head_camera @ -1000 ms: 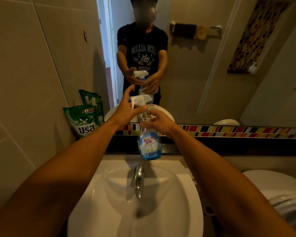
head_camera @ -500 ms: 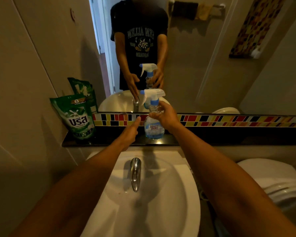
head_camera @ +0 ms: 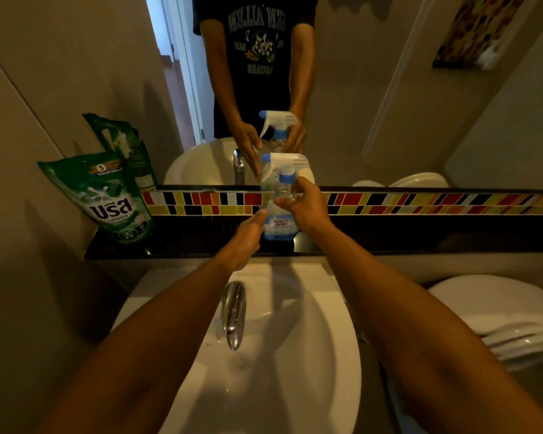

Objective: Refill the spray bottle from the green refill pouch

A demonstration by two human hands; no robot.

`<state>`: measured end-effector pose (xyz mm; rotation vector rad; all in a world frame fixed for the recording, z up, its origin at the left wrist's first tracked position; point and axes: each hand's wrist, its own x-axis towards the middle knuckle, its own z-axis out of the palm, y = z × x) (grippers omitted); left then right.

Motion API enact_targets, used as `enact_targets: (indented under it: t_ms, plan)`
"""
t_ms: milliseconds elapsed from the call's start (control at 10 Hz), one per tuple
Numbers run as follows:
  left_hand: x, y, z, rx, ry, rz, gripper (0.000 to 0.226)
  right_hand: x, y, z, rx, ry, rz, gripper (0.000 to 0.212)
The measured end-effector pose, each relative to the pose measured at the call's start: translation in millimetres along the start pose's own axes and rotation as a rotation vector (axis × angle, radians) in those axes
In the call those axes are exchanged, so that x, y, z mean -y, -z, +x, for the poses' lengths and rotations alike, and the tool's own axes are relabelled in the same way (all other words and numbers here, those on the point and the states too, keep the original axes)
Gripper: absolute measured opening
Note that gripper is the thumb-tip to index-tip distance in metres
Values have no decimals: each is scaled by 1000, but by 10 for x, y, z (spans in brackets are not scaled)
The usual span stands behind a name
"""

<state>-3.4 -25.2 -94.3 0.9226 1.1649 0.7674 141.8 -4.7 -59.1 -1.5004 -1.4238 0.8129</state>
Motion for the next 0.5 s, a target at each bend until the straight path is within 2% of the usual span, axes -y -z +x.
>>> enact_targets:
  t_ms: [400, 500]
  plan:
    - [37, -29, 32, -34, -42, 6, 44, -70, -11, 65, -2, -30, -9, 40]
    - [5, -58, -11, -54, -73, -10, 43, -70, -39, 39, -7, -50, -14, 47]
